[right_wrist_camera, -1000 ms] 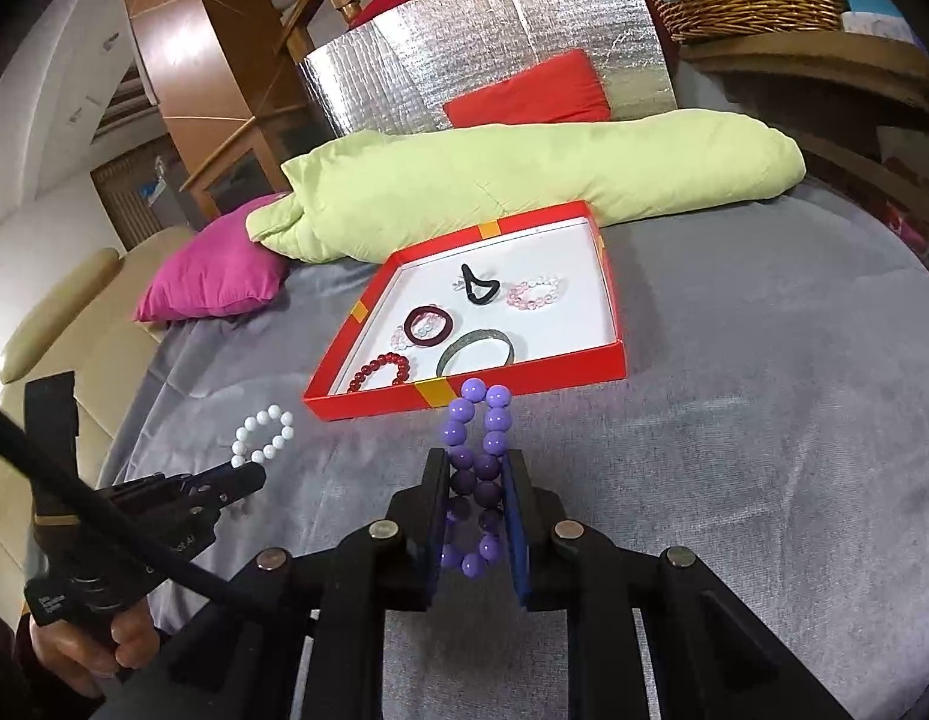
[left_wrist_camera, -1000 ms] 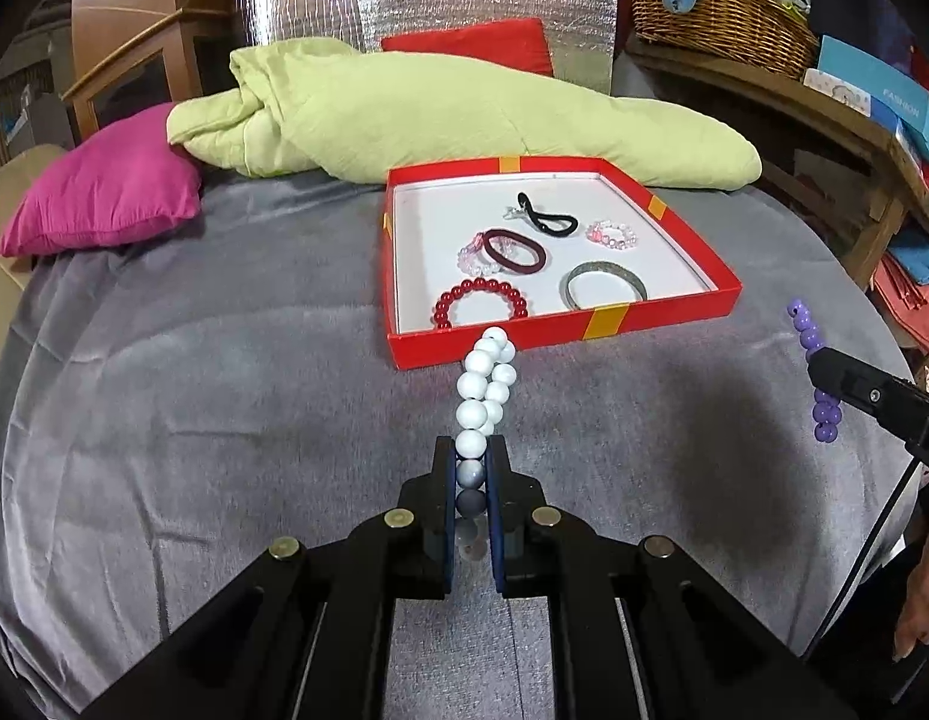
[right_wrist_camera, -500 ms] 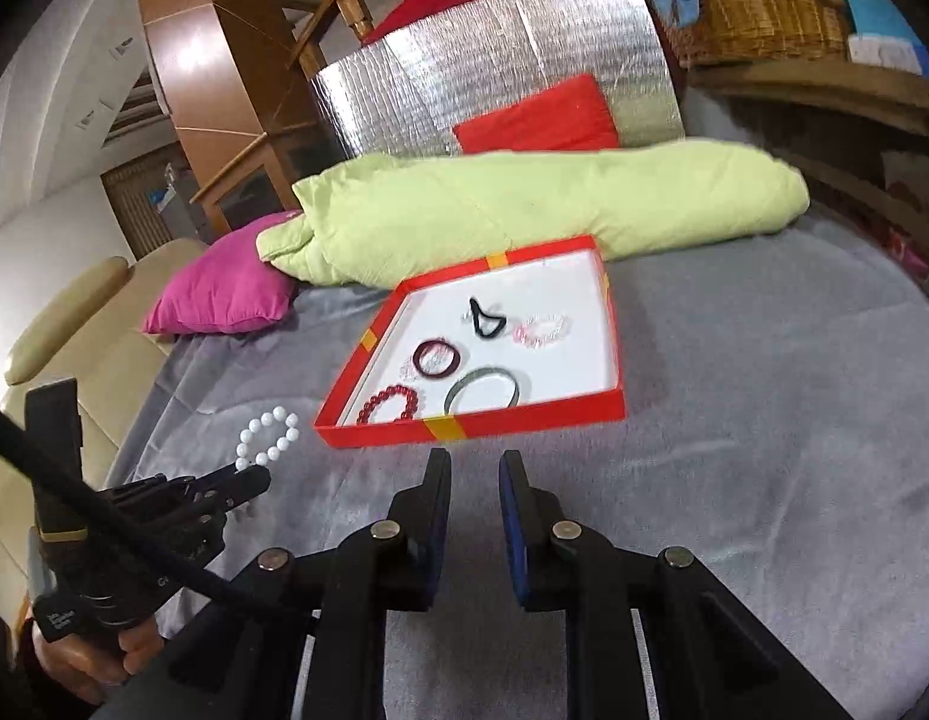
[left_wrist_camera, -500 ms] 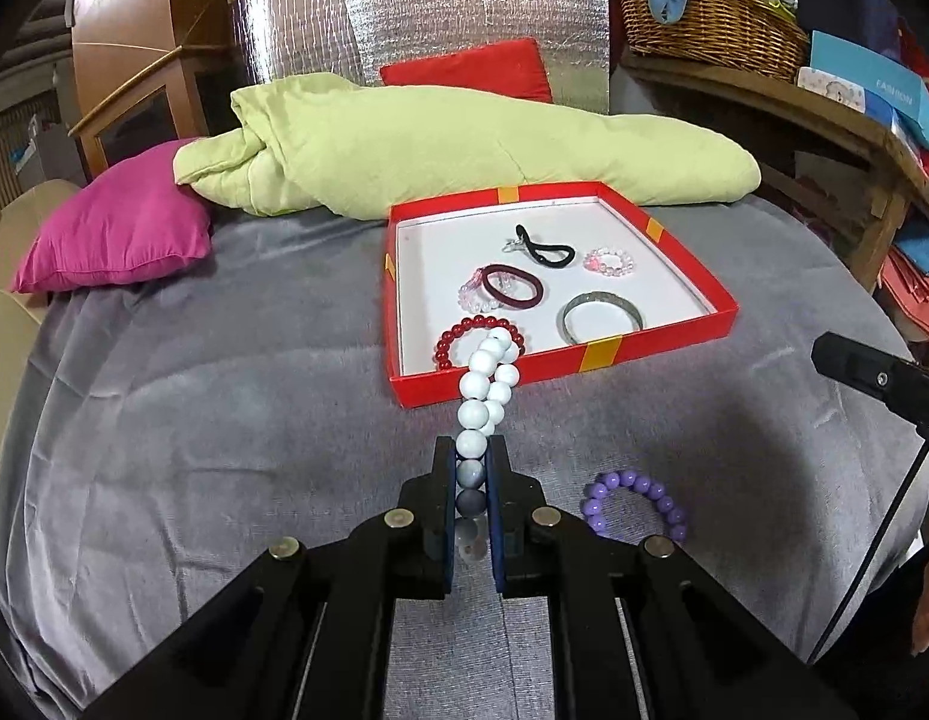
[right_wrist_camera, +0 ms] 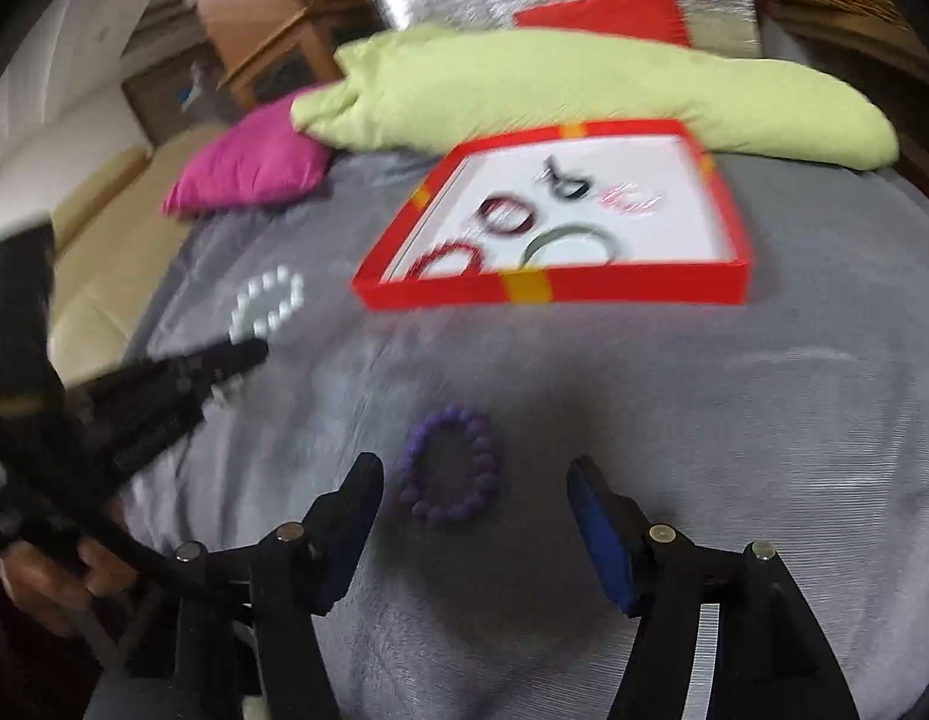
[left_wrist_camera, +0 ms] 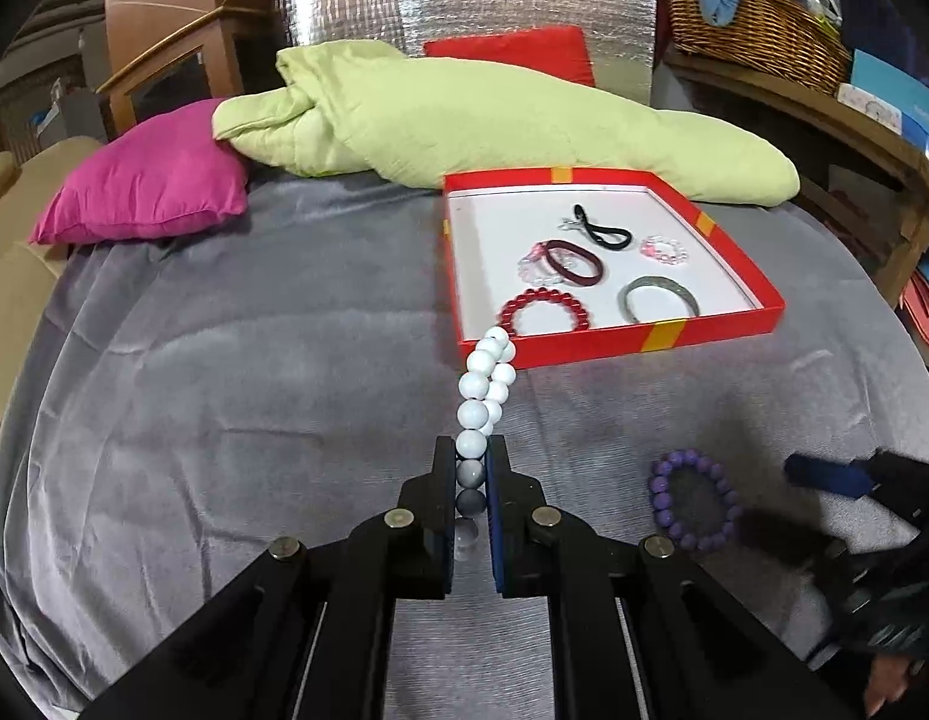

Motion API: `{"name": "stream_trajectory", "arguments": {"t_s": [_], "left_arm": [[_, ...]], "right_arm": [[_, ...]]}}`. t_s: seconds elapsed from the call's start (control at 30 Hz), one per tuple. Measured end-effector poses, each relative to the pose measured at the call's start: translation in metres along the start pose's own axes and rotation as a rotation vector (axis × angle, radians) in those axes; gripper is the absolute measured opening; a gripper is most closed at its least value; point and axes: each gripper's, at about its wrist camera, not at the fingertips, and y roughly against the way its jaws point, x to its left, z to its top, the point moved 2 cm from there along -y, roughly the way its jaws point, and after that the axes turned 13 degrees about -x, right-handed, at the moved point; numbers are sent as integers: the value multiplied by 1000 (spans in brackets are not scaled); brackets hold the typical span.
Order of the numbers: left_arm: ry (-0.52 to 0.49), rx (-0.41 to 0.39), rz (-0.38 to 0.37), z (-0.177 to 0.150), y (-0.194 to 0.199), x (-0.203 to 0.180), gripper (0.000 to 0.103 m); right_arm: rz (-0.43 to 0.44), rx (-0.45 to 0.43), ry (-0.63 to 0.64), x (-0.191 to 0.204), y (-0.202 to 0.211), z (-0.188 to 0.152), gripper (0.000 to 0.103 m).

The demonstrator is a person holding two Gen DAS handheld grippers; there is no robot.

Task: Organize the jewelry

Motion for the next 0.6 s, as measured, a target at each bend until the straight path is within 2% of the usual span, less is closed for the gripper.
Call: {"name": "stream_trajectory", "arguments": {"t_s": [0.17, 0.23, 0.27, 0.3, 0.43, 0.6], "left_arm": [[4, 3, -5, -3, 2, 5, 10], [1, 4, -8, -3, 3, 5, 10], [2, 4, -11, -3, 4, 5, 10], [3, 3, -12, -3, 4, 5, 10], [6, -3, -12, -2, 5, 6, 10], [7, -11, -13, 3, 3, 2, 10]], "right_arm": [[-59, 31, 117, 20, -30, -8, 68], [-120, 18, 188, 26, -36, -12, 54], [-153, 7, 223, 28, -36, -12, 27], [-156, 10, 229, 27, -36, -12, 21], [-139, -31, 176, 15, -22, -2, 21], [-88, -159, 87, -1, 14, 23, 21]]}}
